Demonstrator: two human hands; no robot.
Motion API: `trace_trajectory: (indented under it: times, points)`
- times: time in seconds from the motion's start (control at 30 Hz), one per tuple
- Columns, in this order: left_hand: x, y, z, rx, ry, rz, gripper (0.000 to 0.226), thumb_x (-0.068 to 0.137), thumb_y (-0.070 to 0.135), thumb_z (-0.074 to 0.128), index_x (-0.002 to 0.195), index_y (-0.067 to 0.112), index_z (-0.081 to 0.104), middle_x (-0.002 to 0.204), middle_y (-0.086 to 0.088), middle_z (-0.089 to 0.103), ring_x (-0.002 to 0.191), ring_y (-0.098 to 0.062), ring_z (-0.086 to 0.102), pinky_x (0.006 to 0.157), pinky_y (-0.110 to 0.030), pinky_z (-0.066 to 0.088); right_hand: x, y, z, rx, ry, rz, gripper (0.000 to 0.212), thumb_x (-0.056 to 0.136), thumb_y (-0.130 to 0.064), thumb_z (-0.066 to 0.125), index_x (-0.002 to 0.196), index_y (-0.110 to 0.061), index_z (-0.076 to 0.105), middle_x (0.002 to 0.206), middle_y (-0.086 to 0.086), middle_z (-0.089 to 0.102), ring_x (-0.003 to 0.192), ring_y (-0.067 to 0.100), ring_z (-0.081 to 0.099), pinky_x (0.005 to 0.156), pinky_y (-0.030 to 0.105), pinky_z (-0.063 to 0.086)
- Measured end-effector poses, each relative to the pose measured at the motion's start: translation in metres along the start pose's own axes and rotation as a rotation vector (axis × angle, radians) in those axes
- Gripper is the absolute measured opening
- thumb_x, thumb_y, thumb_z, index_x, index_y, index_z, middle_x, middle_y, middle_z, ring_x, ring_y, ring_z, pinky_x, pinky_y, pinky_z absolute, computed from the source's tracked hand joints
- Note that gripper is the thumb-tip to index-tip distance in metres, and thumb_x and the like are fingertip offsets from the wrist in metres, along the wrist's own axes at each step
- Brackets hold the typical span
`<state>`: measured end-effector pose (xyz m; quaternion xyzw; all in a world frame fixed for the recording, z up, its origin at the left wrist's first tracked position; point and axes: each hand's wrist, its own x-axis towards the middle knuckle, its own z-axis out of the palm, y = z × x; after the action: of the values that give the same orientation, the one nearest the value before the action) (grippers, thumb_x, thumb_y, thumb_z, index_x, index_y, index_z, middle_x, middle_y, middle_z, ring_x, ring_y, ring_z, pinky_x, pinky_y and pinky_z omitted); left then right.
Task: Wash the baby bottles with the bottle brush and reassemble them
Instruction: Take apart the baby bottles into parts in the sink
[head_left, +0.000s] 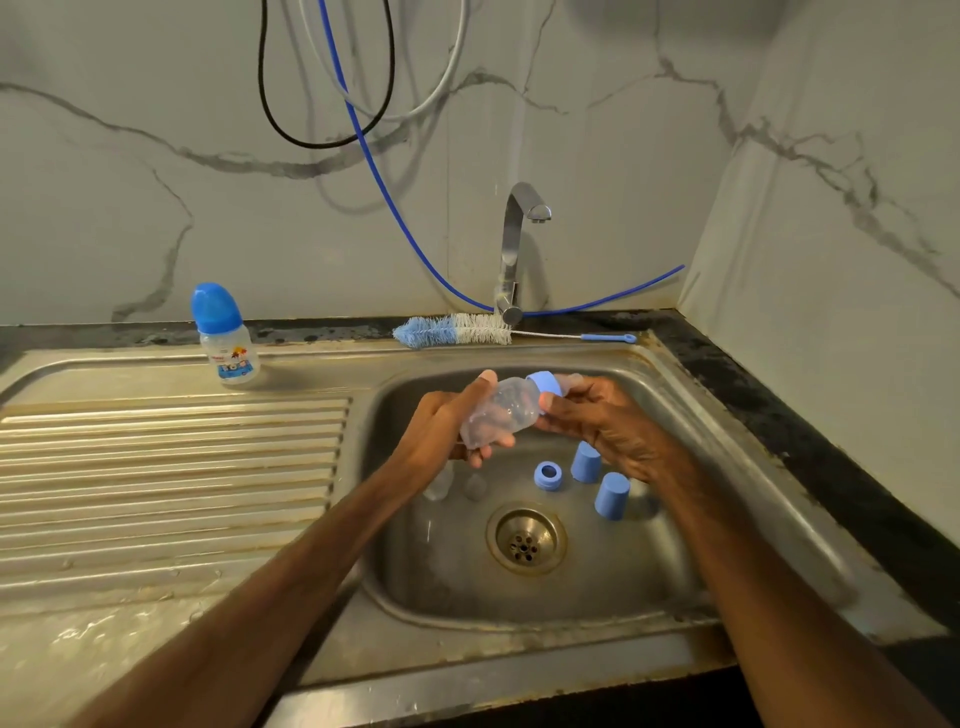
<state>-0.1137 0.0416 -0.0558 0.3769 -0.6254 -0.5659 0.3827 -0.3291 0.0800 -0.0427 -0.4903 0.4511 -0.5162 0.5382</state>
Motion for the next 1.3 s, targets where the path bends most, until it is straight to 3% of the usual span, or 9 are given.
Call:
trace_trajectory:
  times: [0.13,0.3,0.5,0.63,0.7,0.83,1.0,1.23,1.3]
  points:
    - [-0.002,-0.005,0.002,-0.058,-0.062,-0.138,0.057,0.093,0.057,0.06,0.13,0.014,0.06,0.115,-0.014,0.072,0.087,-0.03,0.076,0.066,-0.04,0.063,0.0,0.002,-0.003,-0.027,0.026,0.036,0.03,0.091,-0.006,0.069,0.12,-0.001,0.067,0.12,0.019,0.072,0.111,0.029,0.071,0.09,0.03,0.059]
    - [0.003,-0.012,-0.007,-0.137,-0.013,-0.007,0.059,0.086,0.011,0.08,0.137,0.017,0.052,0.124,-0.015,0.066,0.094,-0.032,0.076,0.074,-0.041,0.064,0.002,-0.003,-0.006,0.015,0.073,0.085,0.032,0.089,0.001,0.07,0.12,-0.008,0.067,0.12,0.018,0.071,0.11,0.031,0.07,0.083,0.028,0.061]
    - [0.001,-0.01,-0.008,0.086,0.11,-0.056,0.063,0.085,0.063,0.066,0.122,0.013,0.065,0.101,-0.011,0.077,0.072,-0.029,0.075,0.069,-0.04,0.064,-0.001,-0.001,-0.008,-0.117,-0.039,0.046,0.045,0.089,0.003,0.071,0.131,-0.008,0.062,0.123,0.011,0.072,0.111,0.026,0.071,0.086,0.029,0.06]
    - [0.003,-0.013,-0.008,0.055,0.041,0.037,0.061,0.086,0.04,0.078,0.139,0.02,0.054,0.122,-0.006,0.066,0.088,-0.027,0.076,0.072,-0.041,0.064,-0.001,-0.002,-0.008,-0.142,-0.029,0.064,0.044,0.088,0.002,0.072,0.13,-0.008,0.063,0.123,0.01,0.072,0.108,0.025,0.072,0.082,0.027,0.06]
    - [0.005,-0.014,-0.01,0.074,0.049,0.102,0.054,0.087,0.032,0.08,0.134,0.016,0.059,0.111,-0.008,0.073,0.081,-0.028,0.075,0.069,-0.039,0.063,0.001,0.001,-0.01,-0.141,-0.021,0.054,0.045,0.087,0.003,0.073,0.129,-0.008,0.063,0.124,0.011,0.071,0.109,0.027,0.072,0.086,0.032,0.061]
    - [0.001,-0.009,-0.011,0.231,0.261,0.13,0.048,0.088,0.059,0.071,0.106,0.015,0.074,0.078,-0.002,0.077,0.056,-0.014,0.068,0.058,-0.031,0.057,0.002,0.006,-0.012,-0.192,-0.041,0.011,0.05,0.082,0.001,0.078,0.128,-0.013,0.065,0.122,0.008,0.073,0.111,0.027,0.071,0.093,0.038,0.059]
    - [-0.001,-0.015,-0.008,0.524,0.492,0.16,0.076,0.092,0.075,0.05,0.053,0.012,0.067,0.046,0.003,0.064,0.048,-0.006,0.063,0.067,-0.019,0.049,0.008,0.009,-0.005,-0.293,-0.031,-0.063,0.055,0.075,0.002,0.084,0.124,-0.015,0.068,0.121,-0.001,0.074,0.113,0.017,0.07,0.092,0.032,0.058]
    - [0.002,-0.011,-0.024,0.484,0.569,0.078,0.06,0.101,0.063,0.044,0.079,0.016,0.074,0.055,-0.001,0.065,0.055,-0.013,0.066,0.055,-0.019,0.045,0.006,0.005,-0.016,-0.375,-0.002,-0.157,0.054,0.073,0.007,0.083,0.123,-0.008,0.066,0.119,0.004,0.074,0.111,0.015,0.07,0.093,0.027,0.057]
    - [0.001,-0.011,-0.028,0.561,0.55,0.129,0.062,0.099,0.065,0.047,0.07,0.015,0.072,0.053,0.003,0.064,0.052,-0.01,0.063,0.053,-0.017,0.045,0.006,0.005,-0.02,-0.44,-0.016,-0.127,0.052,0.075,0.004,0.083,0.123,-0.011,0.068,0.118,0.002,0.074,0.11,0.015,0.071,0.091,0.026,0.058]
